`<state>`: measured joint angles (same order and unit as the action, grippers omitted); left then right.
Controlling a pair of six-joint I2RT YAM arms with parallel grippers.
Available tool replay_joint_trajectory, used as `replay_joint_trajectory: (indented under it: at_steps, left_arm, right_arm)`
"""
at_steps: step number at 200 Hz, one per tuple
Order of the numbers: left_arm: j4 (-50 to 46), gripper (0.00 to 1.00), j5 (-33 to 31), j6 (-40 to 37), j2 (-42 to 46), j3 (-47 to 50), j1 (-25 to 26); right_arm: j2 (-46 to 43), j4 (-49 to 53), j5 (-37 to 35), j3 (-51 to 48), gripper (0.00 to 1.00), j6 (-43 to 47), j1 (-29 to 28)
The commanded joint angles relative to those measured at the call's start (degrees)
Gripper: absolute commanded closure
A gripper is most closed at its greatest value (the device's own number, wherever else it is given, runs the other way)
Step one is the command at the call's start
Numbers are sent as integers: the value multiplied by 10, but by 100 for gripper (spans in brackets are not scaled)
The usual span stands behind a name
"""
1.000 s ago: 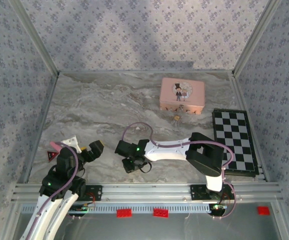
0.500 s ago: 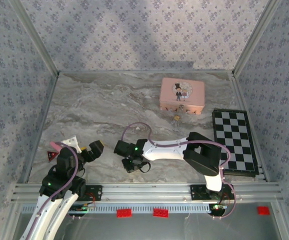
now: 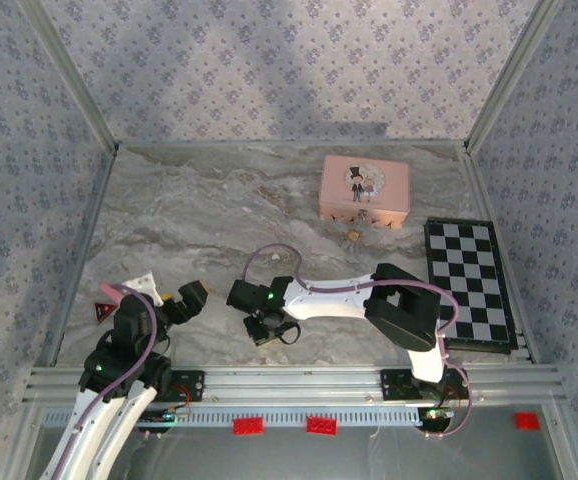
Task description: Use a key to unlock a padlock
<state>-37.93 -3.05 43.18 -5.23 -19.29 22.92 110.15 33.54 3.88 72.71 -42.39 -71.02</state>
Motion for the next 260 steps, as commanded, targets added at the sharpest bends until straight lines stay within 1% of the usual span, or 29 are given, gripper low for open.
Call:
replay_joint_trajectory:
  at_steps: [1, 69, 85, 89, 125, 142, 171, 191, 213, 244, 260]
  left_arm:
    - [13, 0, 3, 2, 0, 1, 3]
    - [41, 0, 13, 5, -39, -1, 3]
    - [40, 0, 14, 5, -46, -4, 3]
    - [40, 0, 14, 7, -46, -4, 3]
    - [54, 0, 23, 25, -47, 0, 3]
    - [68, 0, 31, 37, -50, 2, 2]
    - [123, 0, 60, 55, -78, 4, 3]
    - [173, 0, 90, 71, -120, -3, 3]
    - [250, 0, 131, 95, -172, -9, 3]
    - [334, 0, 183, 128, -248, -37, 3]
    - [370, 3, 203, 141, -274, -48, 7]
  right_arm:
    - [14, -5, 4, 11, 88, 6, -8]
    - [-50, -46, -44, -34, 94, 2, -7]
    - [-63, -57, -46, -39, 95, 1, -3]
    - [-67, -60, -46, -59, 96, -1, 0]
    - [-102, -102, -46, -99, 100, -16, 17]
    - [-124, -123, -51, -119, 100, -26, 28]
    - [-186, -175, -67, -165, 100, -60, 55]
    - [-235, -229, -81, -212, 100, -100, 80]
    - [-284, -304, -100, -262, 100, -146, 105]
    - [-328, -365, -152, -299, 100, -181, 113]
    - [-340, -395, -172, -313, 100, -196, 113]
